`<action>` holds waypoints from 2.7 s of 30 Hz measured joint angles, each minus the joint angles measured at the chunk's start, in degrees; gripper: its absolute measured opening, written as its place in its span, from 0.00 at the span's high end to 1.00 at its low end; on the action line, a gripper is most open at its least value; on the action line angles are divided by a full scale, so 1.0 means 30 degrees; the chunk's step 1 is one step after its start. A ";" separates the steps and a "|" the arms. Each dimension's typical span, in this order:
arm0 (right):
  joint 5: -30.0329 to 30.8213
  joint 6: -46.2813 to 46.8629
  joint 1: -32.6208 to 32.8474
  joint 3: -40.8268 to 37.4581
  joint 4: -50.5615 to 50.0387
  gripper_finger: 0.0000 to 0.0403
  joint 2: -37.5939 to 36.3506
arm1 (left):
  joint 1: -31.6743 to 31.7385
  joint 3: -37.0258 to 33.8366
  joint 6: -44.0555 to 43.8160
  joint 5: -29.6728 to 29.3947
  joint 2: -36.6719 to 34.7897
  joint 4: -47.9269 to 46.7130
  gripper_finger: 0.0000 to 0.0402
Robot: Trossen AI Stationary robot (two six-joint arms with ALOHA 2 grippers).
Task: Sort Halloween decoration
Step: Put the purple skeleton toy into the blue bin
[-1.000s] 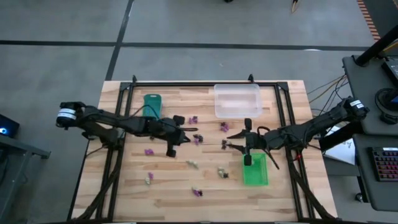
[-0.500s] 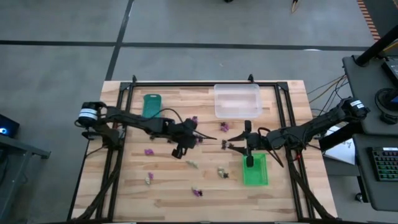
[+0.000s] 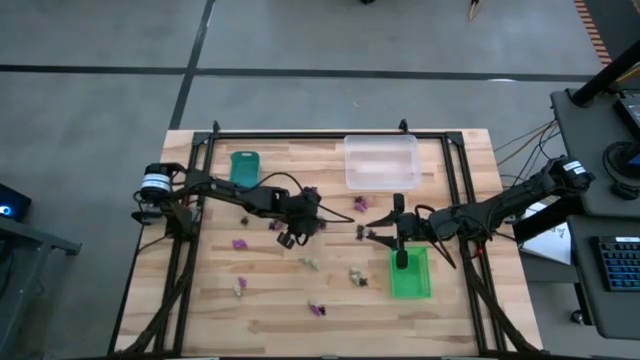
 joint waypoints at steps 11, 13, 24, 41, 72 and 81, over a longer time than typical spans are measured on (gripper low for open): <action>0.0069 0.0146 0.0000 0.0000 -0.0014 0.67 0.0000 | 0.0584 0.0000 0.0862 0.1027 0.0393 0.0910 0.71; 0.0070 0.0153 0.0000 0.0000 -0.0018 0.67 0.0000 | 0.0692 -0.0006 0.0862 0.1027 0.0393 0.0983 0.71; 0.0071 0.0217 0.0000 0.0000 -0.0020 0.67 0.0000 | 0.0880 -0.0007 0.1015 0.2040 0.0480 0.1074 0.73; 0.0073 0.0277 0.0000 0.0000 -0.0076 0.67 0.0007 | 0.1077 -0.0022 0.1008 0.2059 0.1282 0.1281 0.82; 0.0073 0.0298 0.0000 0.0000 0.0009 0.67 0.0007 | 0.1938 -0.0022 -0.2425 0.2968 -0.5229 -0.2696 1.00; 0.0075 0.0430 0.0000 0.0000 -0.0008 0.67 0.0007 | 0.4470 -0.0180 -0.5120 0.2320 -0.8516 -0.5405 1.00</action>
